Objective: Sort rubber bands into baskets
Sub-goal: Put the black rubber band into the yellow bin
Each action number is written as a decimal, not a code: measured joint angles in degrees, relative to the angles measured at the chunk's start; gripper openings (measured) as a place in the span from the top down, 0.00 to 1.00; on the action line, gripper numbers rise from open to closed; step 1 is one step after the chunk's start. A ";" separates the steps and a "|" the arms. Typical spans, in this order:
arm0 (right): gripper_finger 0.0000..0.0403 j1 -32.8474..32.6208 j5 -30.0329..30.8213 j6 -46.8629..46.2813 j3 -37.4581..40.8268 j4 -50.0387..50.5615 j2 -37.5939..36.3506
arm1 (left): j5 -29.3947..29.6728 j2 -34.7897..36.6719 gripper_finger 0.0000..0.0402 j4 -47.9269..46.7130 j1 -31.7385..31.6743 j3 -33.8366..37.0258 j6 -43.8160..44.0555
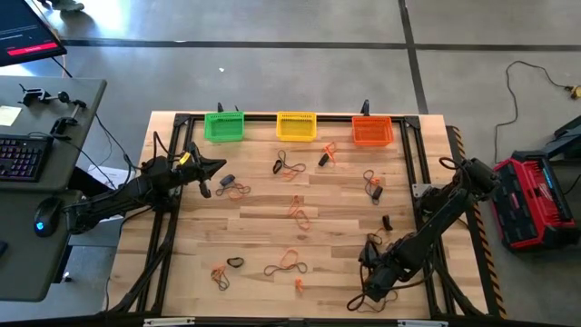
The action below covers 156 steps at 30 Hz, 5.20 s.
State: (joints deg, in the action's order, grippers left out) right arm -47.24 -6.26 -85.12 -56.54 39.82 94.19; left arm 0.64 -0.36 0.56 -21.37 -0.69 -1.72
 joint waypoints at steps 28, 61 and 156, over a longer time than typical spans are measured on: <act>0.68 -2.64 -4.28 -1.88 1.12 -4.54 5.22 | 0.02 -0.02 1.00 -0.01 0.02 0.00 0.00; 1.00 6.63 11.87 18.58 -6.97 15.70 -3.23 | 0.02 -0.02 1.00 0.04 0.00 0.00 0.63; 1.00 82.08 6.77 109.32 -75.67 30.93 47.79 | -1.53 -4.90 1.00 0.16 0.04 -0.04 0.01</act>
State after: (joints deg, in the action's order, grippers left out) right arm 34.84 0.51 24.20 -132.21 70.74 141.98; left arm -0.89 -5.26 0.72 -21.32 -0.73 -1.71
